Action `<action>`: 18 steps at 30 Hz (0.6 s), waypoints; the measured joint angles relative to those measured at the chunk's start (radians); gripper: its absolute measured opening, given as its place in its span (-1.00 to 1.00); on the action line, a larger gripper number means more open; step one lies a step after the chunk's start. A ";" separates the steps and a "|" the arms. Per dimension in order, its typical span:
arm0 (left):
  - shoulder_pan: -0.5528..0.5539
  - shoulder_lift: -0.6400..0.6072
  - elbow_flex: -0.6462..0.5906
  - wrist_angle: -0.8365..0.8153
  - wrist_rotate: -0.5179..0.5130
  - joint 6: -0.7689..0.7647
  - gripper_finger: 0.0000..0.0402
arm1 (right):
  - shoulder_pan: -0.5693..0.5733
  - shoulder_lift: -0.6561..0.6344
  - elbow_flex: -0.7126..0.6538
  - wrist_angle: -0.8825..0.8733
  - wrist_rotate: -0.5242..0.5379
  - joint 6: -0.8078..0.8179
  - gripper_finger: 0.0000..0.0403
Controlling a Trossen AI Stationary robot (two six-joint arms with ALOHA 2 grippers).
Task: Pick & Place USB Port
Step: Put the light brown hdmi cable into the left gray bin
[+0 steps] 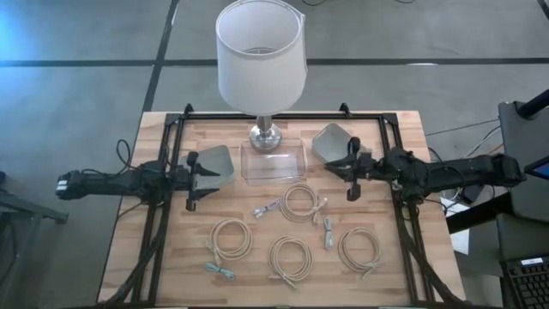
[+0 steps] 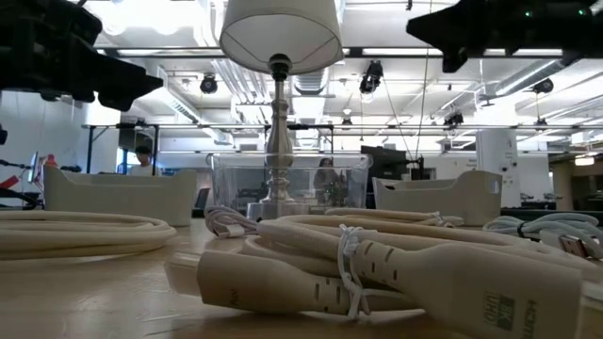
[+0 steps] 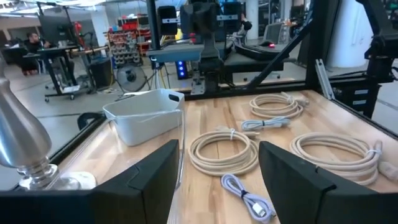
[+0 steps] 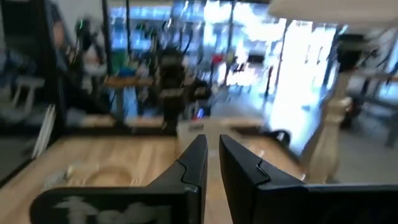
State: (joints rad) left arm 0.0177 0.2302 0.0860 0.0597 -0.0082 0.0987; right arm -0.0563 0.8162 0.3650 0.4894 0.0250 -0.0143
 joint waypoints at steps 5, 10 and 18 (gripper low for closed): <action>0.000 0.000 0.001 0.034 0.001 -0.049 0.12 | 0.000 0.096 0.126 -0.223 -0.001 0.011 -0.68; 0.000 0.001 0.002 0.054 0.000 -0.050 0.12 | -0.001 0.190 0.214 -0.331 -0.003 -0.016 -0.46; 0.000 0.018 -0.002 0.116 0.002 -0.163 0.12 | 0.006 0.248 0.241 -0.408 0.000 -0.005 -0.21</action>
State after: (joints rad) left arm 0.0173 0.2487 0.0841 0.1755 -0.0067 -0.0642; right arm -0.0504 1.0645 0.6064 0.0811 0.0246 -0.0189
